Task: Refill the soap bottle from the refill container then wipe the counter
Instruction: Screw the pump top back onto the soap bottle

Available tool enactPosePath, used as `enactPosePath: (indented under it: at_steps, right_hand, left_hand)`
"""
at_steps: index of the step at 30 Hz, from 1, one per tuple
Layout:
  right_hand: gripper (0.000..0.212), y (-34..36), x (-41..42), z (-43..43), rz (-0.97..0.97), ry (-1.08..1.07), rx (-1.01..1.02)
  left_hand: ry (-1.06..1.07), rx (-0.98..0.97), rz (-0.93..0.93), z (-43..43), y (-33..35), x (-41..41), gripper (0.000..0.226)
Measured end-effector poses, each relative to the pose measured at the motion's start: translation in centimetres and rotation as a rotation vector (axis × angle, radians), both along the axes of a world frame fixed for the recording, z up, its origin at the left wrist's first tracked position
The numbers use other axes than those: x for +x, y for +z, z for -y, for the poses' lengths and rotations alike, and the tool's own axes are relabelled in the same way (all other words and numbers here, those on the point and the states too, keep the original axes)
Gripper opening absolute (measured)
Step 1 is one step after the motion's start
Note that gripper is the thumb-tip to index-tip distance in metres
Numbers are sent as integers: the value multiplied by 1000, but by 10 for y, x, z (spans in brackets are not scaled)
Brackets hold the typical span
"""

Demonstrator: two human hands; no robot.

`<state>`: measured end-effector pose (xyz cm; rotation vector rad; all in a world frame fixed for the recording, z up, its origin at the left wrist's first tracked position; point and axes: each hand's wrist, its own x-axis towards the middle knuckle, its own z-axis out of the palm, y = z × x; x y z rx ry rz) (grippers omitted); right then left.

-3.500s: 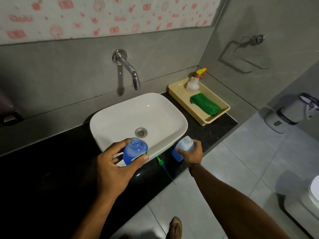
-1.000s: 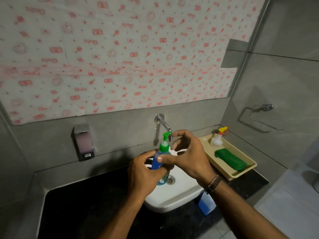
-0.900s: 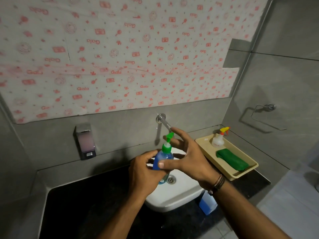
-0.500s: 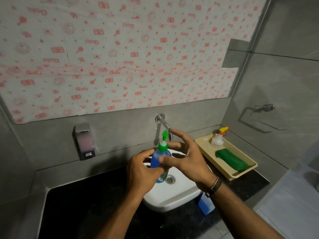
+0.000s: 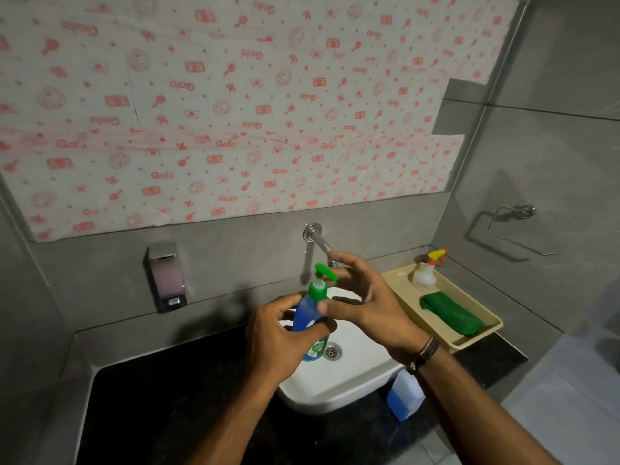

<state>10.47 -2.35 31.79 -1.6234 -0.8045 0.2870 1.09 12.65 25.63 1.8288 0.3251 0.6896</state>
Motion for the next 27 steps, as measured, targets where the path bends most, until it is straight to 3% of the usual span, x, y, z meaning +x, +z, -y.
enactPosePath:
  at_steps: [3,10,16,22,27]
  right_hand:
    - [61,2,-1,-7,-53,140,29]
    - [39,-12,-14,-22,-8,-132,175]
    - [75,4,-4,-12,46,-18,62]
    - [39,28,1,-15,56,104,81]
    - [33,29,4,-20,86,172,51]
  left_hand:
    - [-10,20,7,1,0,1,39]
    - [31,44,-14,1,-7,6,41]
    - [26,8,-46,-3,-6,3,43]
    - [25,41,-58,-6,-2,-1,36]
    - [19,36,-67,-12,-5,-6,46]
